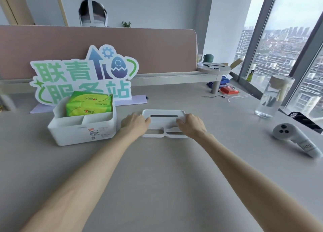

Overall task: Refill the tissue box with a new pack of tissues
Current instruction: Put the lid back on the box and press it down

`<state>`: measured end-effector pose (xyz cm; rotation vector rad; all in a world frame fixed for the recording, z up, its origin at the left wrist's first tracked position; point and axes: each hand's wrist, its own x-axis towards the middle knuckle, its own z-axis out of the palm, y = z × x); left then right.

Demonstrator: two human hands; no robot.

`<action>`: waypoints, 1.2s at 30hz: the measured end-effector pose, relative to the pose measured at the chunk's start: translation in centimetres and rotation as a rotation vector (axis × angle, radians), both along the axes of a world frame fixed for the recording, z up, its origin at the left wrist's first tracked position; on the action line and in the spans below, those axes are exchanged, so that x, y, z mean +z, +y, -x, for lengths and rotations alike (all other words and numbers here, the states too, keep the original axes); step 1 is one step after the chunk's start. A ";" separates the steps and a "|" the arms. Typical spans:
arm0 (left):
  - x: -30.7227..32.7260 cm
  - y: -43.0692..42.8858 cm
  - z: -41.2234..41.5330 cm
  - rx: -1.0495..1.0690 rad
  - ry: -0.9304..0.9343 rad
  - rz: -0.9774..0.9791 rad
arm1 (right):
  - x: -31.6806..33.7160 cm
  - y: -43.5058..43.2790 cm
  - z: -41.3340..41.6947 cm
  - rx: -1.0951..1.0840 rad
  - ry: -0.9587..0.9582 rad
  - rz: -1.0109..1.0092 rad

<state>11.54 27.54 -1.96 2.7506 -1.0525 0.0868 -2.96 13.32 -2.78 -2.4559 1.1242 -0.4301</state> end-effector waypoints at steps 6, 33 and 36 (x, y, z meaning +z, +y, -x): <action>3.5 2.6 1.5 0.008 -0.148 0.392 | 1.3 2.6 -0.3 0.032 -0.435 -0.173; 4.4 22.7 -11.6 0.102 -0.100 0.247 | 4.9 15.3 -15.8 0.441 -0.264 0.060; 4.4 22.4 -11.8 0.086 -0.093 0.241 | 4.6 15.2 -16.0 0.444 -0.241 0.046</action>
